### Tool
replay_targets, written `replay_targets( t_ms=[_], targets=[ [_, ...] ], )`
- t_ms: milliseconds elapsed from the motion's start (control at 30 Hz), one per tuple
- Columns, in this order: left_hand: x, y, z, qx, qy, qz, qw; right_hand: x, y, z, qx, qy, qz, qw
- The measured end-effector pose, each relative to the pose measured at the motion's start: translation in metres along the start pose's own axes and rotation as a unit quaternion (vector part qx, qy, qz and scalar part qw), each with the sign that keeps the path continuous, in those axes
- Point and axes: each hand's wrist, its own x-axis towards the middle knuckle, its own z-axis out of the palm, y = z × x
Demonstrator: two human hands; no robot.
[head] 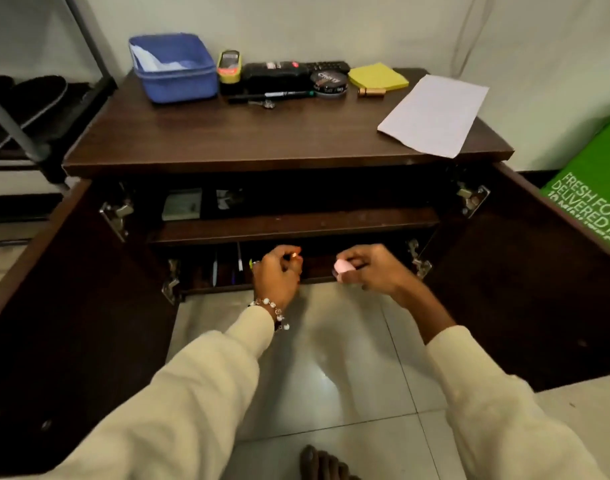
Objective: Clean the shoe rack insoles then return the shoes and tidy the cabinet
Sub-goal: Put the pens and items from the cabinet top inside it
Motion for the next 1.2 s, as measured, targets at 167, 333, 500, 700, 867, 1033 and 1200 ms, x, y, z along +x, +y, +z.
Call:
replay_targets(
  t_ms=[167,333,500,700,867,1033,1200],
  targets=[
    [0.031,-0.062,0.03,-0.028,-0.071,-0.2,0.977,0.063,0.065,0.042,-0.076,0.022,0.061,0.995],
    [0.069,-0.082,0.054,0.177,-0.103,-0.072,0.976,0.116,0.095,0.06,-0.134,0.074,0.047,0.987],
    [0.104,-0.078,0.067,0.406,-0.11,0.048,0.906,0.16,0.097,0.067,-0.208,0.096,0.022,0.973],
    [0.135,-0.089,0.076,0.436,-0.187,0.036,0.88,0.188,0.094,0.082,-0.302,0.097,-0.013,0.948],
    [0.142,-0.094,0.079,0.422,-0.209,0.038,0.881,0.192,0.094,0.086,-0.327,0.107,-0.029,0.939],
    [0.132,-0.097,0.075,0.433,-0.155,0.056,0.886,0.181,0.092,0.08,-0.288,0.114,-0.01,0.951],
    [0.109,-0.086,0.058,0.44,-0.109,0.092,0.886,0.149,0.093,0.072,-0.17,0.177,-0.003,0.969]
  ],
)
